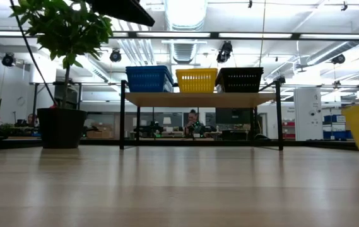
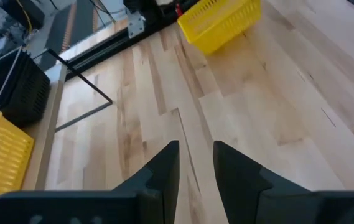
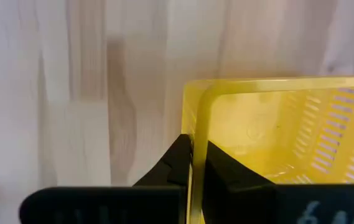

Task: Stack baskets on shelf by color
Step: Stack the yellow bin on top of the other yellow bin on the shelf

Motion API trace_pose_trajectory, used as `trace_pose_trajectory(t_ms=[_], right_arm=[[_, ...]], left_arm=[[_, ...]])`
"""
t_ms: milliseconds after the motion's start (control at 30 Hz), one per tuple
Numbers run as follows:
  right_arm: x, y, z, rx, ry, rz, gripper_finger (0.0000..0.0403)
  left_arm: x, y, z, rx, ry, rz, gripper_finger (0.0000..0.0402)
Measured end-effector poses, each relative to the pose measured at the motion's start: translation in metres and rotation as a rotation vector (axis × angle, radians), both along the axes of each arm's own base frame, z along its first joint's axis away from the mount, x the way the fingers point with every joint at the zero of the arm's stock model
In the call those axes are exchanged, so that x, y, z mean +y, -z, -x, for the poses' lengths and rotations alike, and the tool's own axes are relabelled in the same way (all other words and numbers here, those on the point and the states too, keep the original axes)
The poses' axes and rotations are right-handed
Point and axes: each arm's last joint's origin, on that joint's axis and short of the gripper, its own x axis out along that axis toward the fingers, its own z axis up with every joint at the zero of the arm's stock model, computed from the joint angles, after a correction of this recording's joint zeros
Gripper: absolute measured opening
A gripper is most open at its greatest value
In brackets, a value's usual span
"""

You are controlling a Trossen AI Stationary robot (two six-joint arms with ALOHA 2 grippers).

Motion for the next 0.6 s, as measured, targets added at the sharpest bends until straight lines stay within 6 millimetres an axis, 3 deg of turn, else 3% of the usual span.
trace_pose_trajectory(t_ms=[267, 600], right_arm=[[-0.019, -0.04, -0.054, -0.109, 0.14, -0.11, 0.0009], [-0.025, -0.12, -0.092, -0.411, -0.02, -0.151, 0.0009]], left_arm=[[0.007, 0.004, 0.023, -0.154, -0.018, 0.032, 0.0082], [0.013, 0.013, 0.048, -0.253, -0.025, 0.056, 0.0082]])
